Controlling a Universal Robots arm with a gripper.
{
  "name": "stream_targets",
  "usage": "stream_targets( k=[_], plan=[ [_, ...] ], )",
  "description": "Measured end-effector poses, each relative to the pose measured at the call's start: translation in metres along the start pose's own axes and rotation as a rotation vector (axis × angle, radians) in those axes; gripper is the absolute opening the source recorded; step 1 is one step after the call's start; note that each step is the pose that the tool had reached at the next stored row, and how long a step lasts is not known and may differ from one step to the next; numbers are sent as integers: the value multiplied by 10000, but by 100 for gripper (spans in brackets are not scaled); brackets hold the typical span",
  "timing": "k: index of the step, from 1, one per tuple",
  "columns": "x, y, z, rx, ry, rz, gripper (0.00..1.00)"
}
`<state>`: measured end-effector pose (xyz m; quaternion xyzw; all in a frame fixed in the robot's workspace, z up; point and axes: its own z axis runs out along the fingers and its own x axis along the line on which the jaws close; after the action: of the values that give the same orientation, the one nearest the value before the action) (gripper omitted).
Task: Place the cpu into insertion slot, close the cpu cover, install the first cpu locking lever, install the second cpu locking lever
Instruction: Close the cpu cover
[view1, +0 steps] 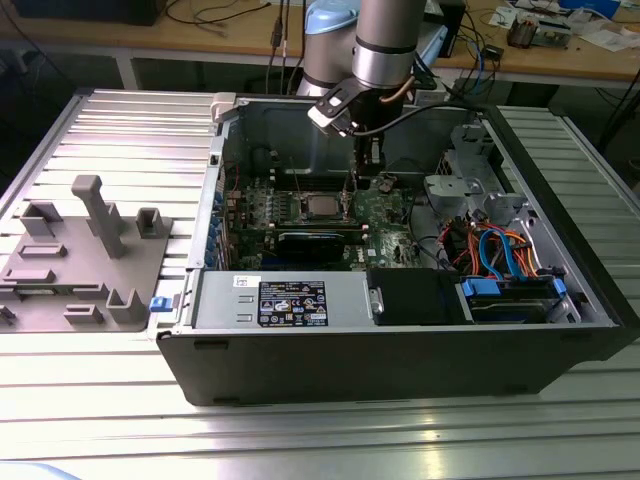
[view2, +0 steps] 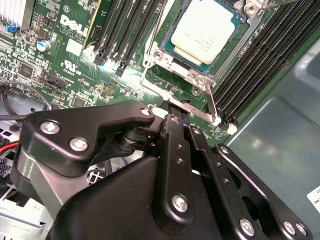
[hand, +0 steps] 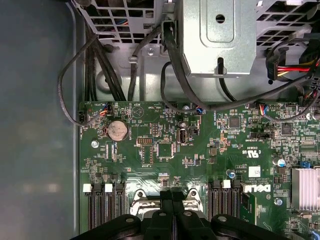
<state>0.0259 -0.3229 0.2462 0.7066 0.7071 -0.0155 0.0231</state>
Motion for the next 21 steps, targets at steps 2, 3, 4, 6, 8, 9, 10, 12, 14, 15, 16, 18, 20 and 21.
stream_targets(
  k=[2, 3, 4, 6, 8, 9, 10, 12, 14, 15, 16, 18, 20, 21],
  plan=[
    [0, -10, 0, -1, 1, -1, 11],
    [0, -14, 0, 0, 0, 0, 11],
    [0, -20, 0, 0, 1, 0, 11],
    [0, -33, 0, 0, 0, -1, 11],
    [0, -43, 0, 0, 0, 0, 11],
    [0, -50, -1, 0, 0, -1, 11],
    [0, -55, -1, 0, 0, -1, 11],
    [0, -65, -1, 0, 0, -1, 11],
    [0, -75, -1, 0, 0, -1, 11],
    [0, -79, -1, 0, 0, 0, 11],
    [0, -83, -1, 0, 0, -1, 11],
    [0, -83, -1, 0, 0, -2, 11],
    [0, -84, -1, -1, 1, -1, 11],
    [0, -85, 0, -1, 1, 0, 11]
  ],
)
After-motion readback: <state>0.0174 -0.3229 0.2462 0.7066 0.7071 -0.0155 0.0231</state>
